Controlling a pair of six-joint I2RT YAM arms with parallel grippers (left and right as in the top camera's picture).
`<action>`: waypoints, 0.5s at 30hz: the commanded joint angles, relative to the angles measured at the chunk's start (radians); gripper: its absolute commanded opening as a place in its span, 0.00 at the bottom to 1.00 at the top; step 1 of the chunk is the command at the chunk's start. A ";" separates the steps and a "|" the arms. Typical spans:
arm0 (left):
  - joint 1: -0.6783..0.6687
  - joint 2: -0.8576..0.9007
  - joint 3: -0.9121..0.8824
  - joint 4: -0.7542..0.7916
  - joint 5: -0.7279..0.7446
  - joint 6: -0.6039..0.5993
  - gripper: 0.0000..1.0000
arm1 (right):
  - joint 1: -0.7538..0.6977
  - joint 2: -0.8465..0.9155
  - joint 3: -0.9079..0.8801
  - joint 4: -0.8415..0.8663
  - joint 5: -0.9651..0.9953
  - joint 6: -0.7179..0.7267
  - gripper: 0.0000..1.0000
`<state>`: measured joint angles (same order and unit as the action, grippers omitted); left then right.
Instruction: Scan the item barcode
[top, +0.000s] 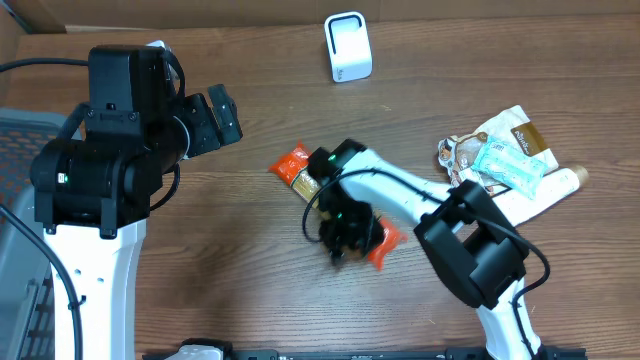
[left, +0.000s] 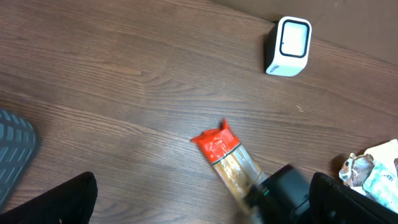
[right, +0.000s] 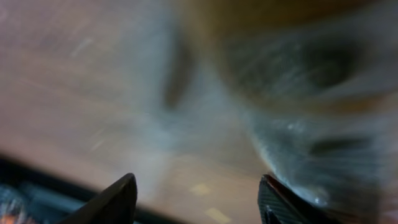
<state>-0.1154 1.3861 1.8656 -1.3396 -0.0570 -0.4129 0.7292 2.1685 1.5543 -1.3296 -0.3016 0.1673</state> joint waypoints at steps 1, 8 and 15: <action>0.004 0.002 0.015 0.001 -0.005 -0.006 1.00 | -0.119 -0.008 -0.009 0.060 0.217 -0.021 0.65; 0.004 0.002 0.015 0.001 -0.005 -0.006 1.00 | -0.360 -0.008 0.024 0.190 0.210 -0.120 0.64; 0.004 0.002 0.015 0.001 -0.005 -0.006 1.00 | -0.424 -0.034 0.123 0.179 -0.224 -0.090 0.63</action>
<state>-0.1154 1.3861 1.8656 -1.3396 -0.0574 -0.4129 0.2787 2.1578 1.6409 -1.1622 -0.2951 0.0711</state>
